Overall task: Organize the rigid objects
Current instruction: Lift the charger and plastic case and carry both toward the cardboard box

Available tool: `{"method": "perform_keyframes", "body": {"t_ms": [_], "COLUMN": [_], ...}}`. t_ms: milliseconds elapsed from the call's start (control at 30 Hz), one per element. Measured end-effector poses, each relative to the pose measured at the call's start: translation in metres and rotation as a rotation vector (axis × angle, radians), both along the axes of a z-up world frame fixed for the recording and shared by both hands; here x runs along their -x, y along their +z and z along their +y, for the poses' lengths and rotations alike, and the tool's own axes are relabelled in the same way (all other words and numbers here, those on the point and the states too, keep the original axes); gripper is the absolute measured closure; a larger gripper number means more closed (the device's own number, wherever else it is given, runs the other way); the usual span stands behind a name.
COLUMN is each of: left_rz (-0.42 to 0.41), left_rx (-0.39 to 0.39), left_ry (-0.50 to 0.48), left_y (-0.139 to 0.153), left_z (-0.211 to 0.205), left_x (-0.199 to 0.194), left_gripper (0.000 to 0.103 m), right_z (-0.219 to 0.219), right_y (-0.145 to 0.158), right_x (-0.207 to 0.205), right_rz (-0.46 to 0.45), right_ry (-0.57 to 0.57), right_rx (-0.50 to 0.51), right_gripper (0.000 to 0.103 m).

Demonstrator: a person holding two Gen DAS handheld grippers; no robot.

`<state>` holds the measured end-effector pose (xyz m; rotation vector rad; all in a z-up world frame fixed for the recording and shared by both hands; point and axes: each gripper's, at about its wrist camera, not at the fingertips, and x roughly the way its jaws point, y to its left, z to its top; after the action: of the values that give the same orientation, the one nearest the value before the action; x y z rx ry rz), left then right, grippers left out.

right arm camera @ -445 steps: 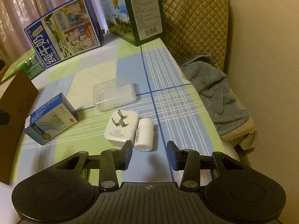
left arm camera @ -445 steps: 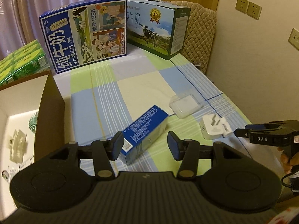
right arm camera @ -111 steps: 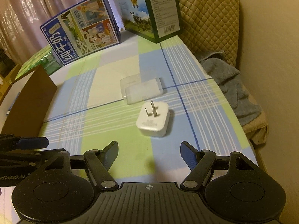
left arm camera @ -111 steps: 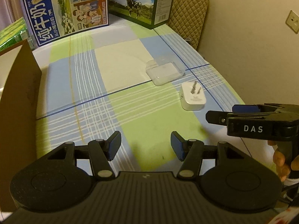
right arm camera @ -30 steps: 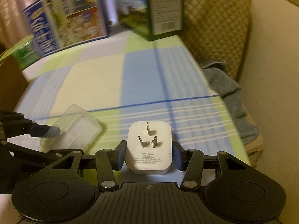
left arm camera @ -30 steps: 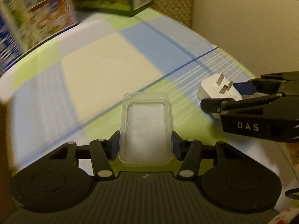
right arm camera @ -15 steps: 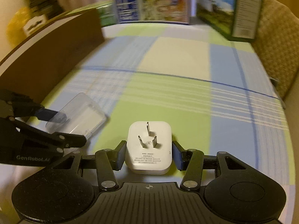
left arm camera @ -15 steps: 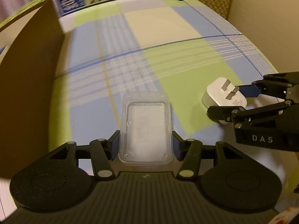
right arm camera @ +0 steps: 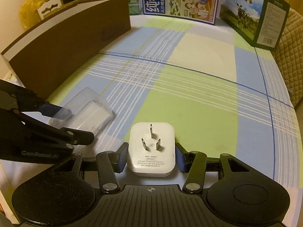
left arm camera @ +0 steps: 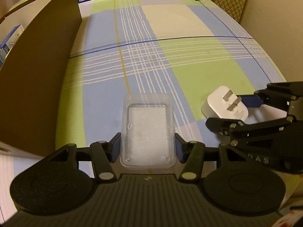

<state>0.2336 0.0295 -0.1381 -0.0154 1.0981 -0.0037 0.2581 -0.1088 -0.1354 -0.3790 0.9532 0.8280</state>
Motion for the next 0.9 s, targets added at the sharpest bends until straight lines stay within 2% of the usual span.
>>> {"method": "perform_keyframes", "body": {"t_ms": [267,600,900], "left_rz": [0.013,0.022,-0.004], "left_rx": [-0.016,-0.022,-0.039], "left_ry": [-0.003,-0.017,-0.021], "left_y": [-0.0012,-0.0001,0.0016], "left_z": [-0.0011,-0.0002,-0.0001], "left_x": [-0.0087,-0.0055,-0.0099], "left_gripper": [0.05,0.05,0.047], "right_z": [0.0005,0.0029,0.0029], "right_y": [0.0025,0.0023,0.0031], "right_x": [-0.0012,0.0019,-0.0011], "right_rz": [0.018,0.007,-0.001], "right_ry": [-0.051,-0.055,-0.08], "right_rx": [0.006,0.03,0.033], "right_gripper": [0.053,0.053,0.046]}}
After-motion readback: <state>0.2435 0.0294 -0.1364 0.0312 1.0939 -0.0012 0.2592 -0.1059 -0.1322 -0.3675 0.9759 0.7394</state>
